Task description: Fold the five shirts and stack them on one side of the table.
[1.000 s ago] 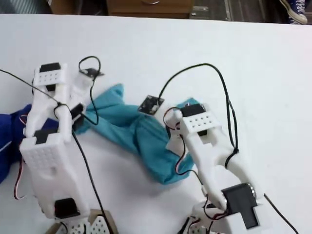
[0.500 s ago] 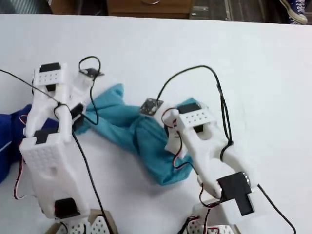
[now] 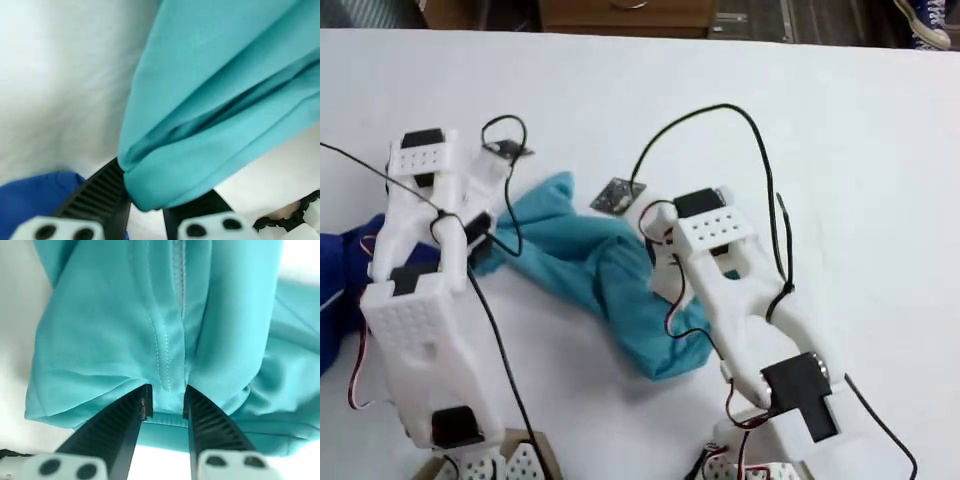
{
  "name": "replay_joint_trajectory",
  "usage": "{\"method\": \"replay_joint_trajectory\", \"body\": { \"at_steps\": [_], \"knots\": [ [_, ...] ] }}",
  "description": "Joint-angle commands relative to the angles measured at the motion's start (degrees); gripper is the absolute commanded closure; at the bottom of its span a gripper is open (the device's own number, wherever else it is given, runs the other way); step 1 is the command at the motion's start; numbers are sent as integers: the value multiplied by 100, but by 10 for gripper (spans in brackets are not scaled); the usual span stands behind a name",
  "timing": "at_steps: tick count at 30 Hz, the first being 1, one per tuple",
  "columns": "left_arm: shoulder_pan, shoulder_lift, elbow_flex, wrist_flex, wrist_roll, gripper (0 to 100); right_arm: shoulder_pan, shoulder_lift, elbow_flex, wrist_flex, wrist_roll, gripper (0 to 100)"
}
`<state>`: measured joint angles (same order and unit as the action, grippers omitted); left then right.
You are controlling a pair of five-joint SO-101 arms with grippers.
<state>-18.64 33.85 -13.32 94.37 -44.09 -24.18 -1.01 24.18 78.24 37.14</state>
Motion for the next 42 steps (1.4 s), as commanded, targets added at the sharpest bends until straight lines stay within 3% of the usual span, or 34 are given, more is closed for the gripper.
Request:
{"method": "replay_joint_trajectory", "body": {
  "at_steps": [1,17,42],
  "knots": [
    [-35,-35,-215,-26,-26,978,13,4,-220,22,-35,882],
    [-53,-44,-215,-26,-26,978,101,22,378,-541,0,879],
    [-53,-79,-215,-18,-26,978,110,75,413,-558,18,832]
  ]
}}
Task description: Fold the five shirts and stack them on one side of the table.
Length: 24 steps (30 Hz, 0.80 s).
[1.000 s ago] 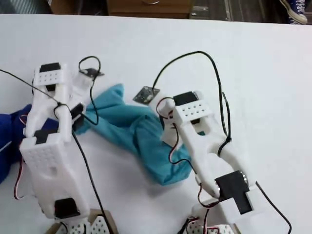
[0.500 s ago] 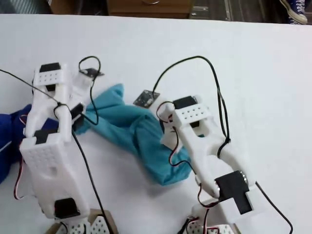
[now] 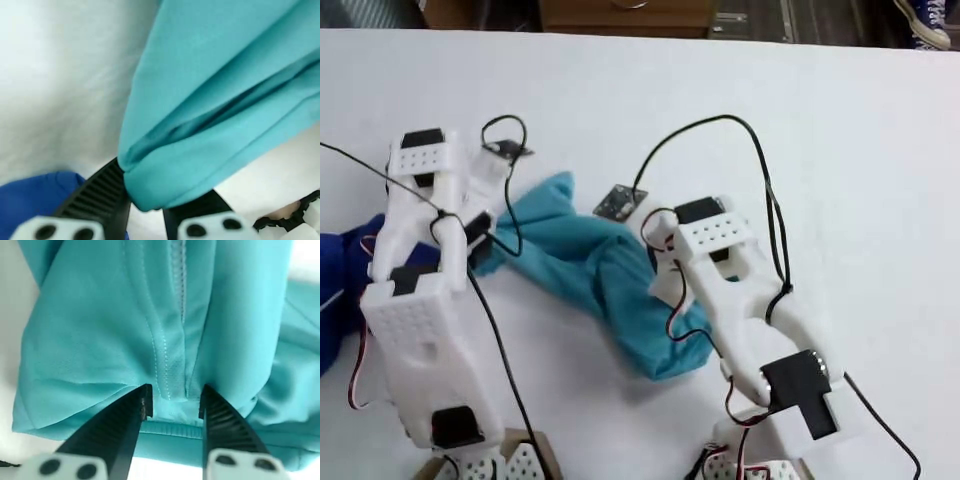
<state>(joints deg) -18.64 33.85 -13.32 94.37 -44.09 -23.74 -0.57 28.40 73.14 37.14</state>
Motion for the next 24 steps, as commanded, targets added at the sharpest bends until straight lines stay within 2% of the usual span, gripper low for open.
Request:
{"method": "replay_joint_trajectory", "body": {
  "at_steps": [1,9,12,24],
  "knots": [
    [-53,-79,-215,-18,-26,978,40,92,26,-48,18,832],
    [-62,-88,-215,-18,-26,978,13,479,211,-136,18,840],
    [-62,-88,-215,-18,-26,978,13,409,123,-110,9,866],
    [-35,-88,-224,-26,-26,978,4,-22,53,-48,0,854]
  ]
}}
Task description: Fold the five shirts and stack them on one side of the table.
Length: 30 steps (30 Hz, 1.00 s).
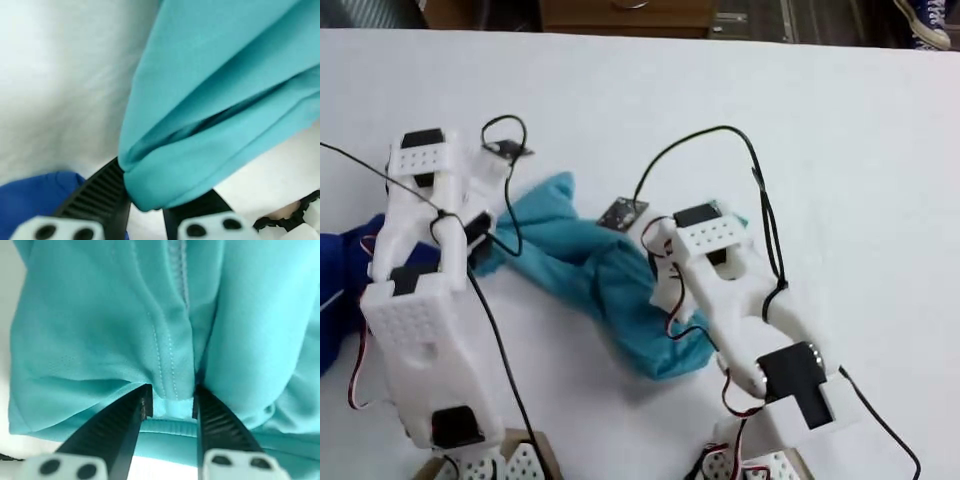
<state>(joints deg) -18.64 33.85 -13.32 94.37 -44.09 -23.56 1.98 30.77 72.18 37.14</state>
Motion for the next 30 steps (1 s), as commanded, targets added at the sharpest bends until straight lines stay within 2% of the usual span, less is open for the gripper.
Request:
{"method": "replay_joint_trajectory", "body": {
  "at_steps": [1,6,12,15,23,29,30],
  "knots": [
    [-35,-88,-224,-26,-26,978,-13,-286,-193,48,0,854],
    [-35,-88,-224,-26,-26,978,-48,-286,-193,48,-26,854],
    [-35,-88,-224,-26,-26,978,-620,-286,-193,92,-44,855],
    [-35,-88,-224,-26,-26,978,-673,-286,-193,84,-44,856],
    [-35,-88,-224,-26,-18,978,-374,-277,-193,57,-44,859],
    [-35,-88,-224,-26,-18,978,48,-321,-378,92,-35,982],
    [-35,-88,-224,-26,-18,978,92,-321,-457,92,-35,979]
  ]
}}
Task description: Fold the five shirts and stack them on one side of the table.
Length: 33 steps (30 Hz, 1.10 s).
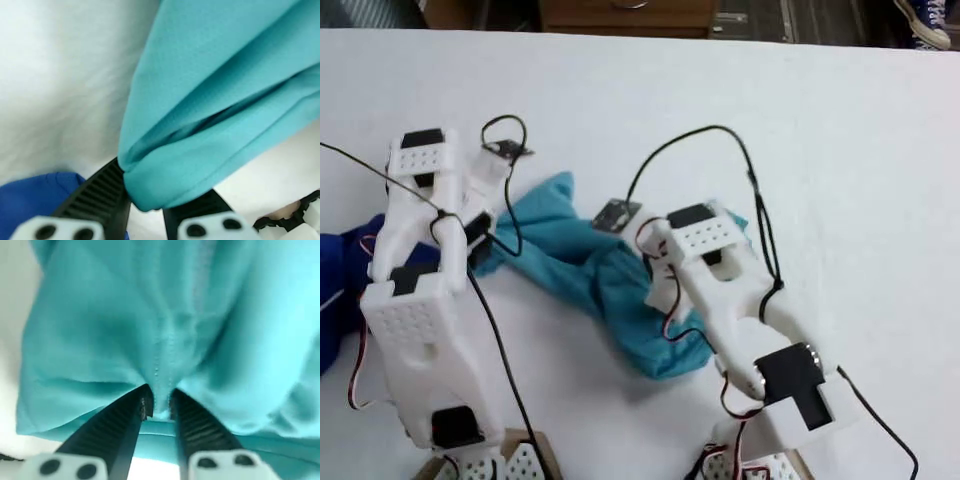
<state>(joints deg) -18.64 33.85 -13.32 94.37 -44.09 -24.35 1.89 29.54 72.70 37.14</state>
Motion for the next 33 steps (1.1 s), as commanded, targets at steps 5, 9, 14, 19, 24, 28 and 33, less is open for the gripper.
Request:
{"method": "replay_joint_trajectory", "body": {
  "at_steps": [5,9,14,19,24,28,33],
  "knots": [
    [-35,-88,-224,-26,-18,978,171,-312,-800,312,-35,978],
    [-35,-79,-224,-26,-18,978,163,-312,-1099,374,-35,978],
    [-35,-97,-277,0,0,978,207,-479,-2189,892,9,978],
    [97,-97,-1305,598,26,978,312,-919,-3771,1024,193,978],
    [246,-97,-2273,791,35,978,470,-936,-4712,1015,967,978],
    [299,-79,-2598,791,35,978,1015,-919,-5354,804,985,978],
    [651,141,-2352,695,141,970,1587,-848,-5108,40,1108,978]
  ]
}}
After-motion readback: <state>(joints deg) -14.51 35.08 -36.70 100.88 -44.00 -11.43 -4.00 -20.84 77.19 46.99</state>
